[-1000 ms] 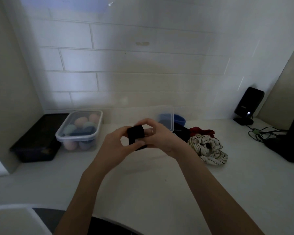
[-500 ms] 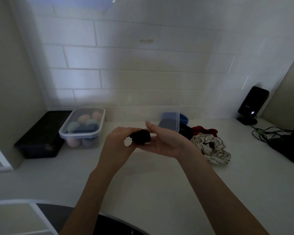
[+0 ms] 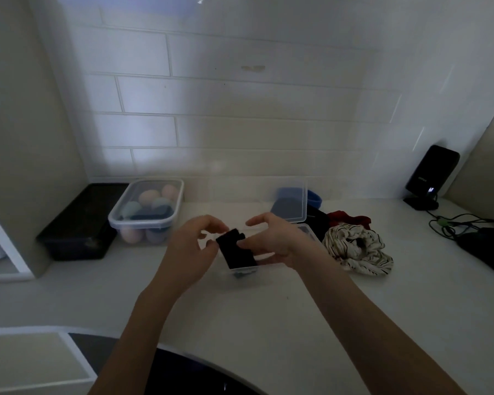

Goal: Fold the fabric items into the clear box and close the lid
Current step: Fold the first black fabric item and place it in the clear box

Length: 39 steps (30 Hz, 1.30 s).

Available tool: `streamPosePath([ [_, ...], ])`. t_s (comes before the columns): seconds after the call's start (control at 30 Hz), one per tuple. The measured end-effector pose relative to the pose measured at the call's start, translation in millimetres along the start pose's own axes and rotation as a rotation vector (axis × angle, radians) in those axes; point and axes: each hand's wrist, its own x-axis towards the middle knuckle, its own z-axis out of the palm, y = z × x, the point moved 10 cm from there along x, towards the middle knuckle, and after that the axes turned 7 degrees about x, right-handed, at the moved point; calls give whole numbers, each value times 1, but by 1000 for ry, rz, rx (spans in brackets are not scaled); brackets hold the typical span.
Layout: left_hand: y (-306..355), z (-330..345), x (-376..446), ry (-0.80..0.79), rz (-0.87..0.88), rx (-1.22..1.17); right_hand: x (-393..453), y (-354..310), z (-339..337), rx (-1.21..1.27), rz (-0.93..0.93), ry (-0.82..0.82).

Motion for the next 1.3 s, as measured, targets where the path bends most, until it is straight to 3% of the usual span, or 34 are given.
streamPosePath([
  [0.27, -5, 10, -7, 22, -7, 90, 7, 1, 13, -245, 8, 71],
  [0.43, -6, 18, -8, -66, 29, 206, 8, -2, 18, -336, -9, 67],
  [0.7, 0, 17, -11, -54, 136, 242, 1, -18, 11, -612, -252, 196],
  [0.97, 2, 27, -8, -136, 119, 302, 3, -10, 14, -592, -214, -12],
  [1.13, 2, 28, -1, -189, 127, 394, -12, -42, 9, -748, -461, 43],
  [1.3, 7, 11, 3, -26, 77, 362, -7, -23, 31, -915, -417, -156],
])
